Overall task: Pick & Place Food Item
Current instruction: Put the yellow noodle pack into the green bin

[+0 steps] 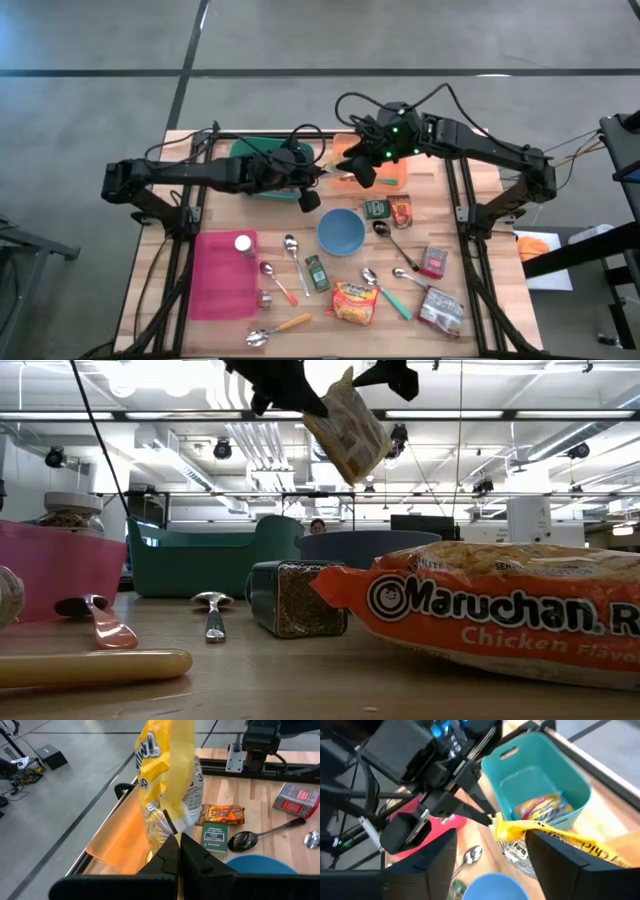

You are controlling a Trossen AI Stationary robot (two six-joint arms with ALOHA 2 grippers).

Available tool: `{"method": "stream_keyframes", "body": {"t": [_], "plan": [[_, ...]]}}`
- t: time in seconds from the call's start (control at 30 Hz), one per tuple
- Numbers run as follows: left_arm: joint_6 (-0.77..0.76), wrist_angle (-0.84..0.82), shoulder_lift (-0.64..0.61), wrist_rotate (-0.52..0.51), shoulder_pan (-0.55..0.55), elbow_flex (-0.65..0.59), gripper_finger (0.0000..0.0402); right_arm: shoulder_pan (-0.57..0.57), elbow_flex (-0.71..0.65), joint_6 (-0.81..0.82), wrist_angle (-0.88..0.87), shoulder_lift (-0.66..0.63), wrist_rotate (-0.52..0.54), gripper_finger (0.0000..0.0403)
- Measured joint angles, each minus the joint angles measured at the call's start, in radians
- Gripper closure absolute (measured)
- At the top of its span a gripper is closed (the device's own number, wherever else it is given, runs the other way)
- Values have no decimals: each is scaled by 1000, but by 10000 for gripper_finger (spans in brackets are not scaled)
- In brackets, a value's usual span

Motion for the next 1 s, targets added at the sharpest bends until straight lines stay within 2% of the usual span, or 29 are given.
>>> {"method": "stream_keyframes", "body": {"t": [0.23,0.5,0.8,1.0], "plan": [[-50,-49,-55,-10,0,0,401,0,50,-7,-9,-35,97,125],[-169,-145,-132,-115,7,0,401,0,61,-28,-58,-80,140,121],[-454,-428,-170,-193,99,0,401,0,58,76,-299,-150,340,121],[-489,-553,-166,-202,175,-10,401,1,40,98,-356,-197,388,121]]}}
